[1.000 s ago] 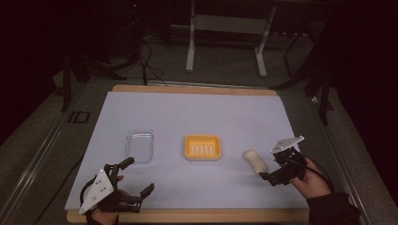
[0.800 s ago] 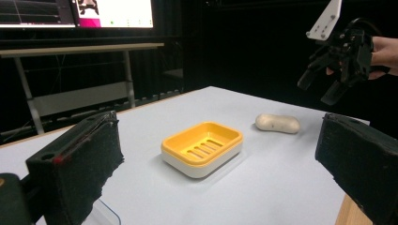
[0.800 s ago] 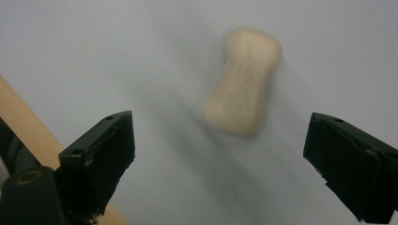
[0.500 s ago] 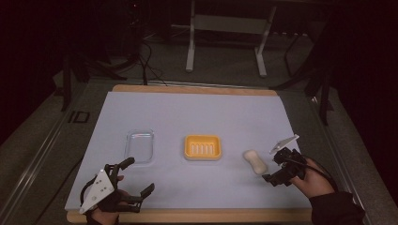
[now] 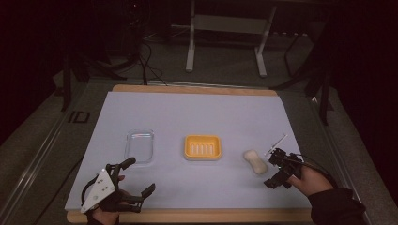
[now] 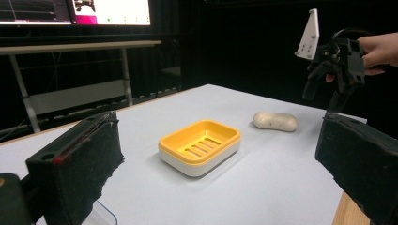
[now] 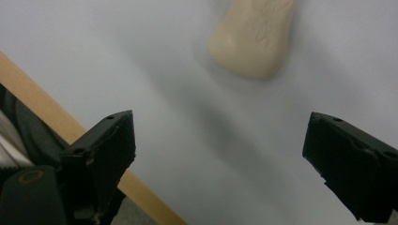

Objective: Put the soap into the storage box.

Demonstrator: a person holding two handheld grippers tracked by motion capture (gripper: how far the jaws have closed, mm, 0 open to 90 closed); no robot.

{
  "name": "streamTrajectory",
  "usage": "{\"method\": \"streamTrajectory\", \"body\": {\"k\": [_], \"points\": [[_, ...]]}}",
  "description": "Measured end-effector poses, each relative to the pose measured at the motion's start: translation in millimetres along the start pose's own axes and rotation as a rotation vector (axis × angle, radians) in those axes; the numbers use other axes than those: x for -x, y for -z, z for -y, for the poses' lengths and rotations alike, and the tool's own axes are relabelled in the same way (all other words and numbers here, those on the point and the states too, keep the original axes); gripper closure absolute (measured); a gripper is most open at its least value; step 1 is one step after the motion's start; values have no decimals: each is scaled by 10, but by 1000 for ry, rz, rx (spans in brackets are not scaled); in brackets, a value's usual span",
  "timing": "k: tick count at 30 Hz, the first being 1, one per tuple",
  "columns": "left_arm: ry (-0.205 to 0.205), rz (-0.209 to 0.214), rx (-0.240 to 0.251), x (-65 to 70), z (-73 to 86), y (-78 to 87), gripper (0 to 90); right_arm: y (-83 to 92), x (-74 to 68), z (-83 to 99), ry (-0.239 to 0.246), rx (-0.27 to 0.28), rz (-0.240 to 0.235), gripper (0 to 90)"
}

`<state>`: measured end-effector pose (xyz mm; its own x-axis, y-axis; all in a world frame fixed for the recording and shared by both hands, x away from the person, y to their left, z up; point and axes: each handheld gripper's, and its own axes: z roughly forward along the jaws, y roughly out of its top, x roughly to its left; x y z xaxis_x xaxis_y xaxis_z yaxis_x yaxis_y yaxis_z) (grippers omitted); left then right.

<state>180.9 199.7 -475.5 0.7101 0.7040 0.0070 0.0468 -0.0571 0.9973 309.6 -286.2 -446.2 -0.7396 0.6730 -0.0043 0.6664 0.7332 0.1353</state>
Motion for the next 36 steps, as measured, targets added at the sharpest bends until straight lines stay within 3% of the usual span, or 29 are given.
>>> {"method": "streamTrajectory", "body": {"k": [6, 14, 16, 25, 36], "points": [[-5, 0, -4, -1, 2, -7, 9, -97, 51, -22, -19, -85, -14, 134], [-2, 3, -6, 1, 3, -10, 9, -138, 89, -41, -55, -105, -40, 129], [-2, 6, -7, 4, 2, -11, 9, -213, 98, -59, -62, -151, -65, 125], [1, 13, -9, 0, 2, -15, 9, -254, 86, -143, -50, -109, -62, 126], [1, 14, -8, 1, 1, -15, 9, -248, 132, -250, -99, -28, -57, 132]]}}
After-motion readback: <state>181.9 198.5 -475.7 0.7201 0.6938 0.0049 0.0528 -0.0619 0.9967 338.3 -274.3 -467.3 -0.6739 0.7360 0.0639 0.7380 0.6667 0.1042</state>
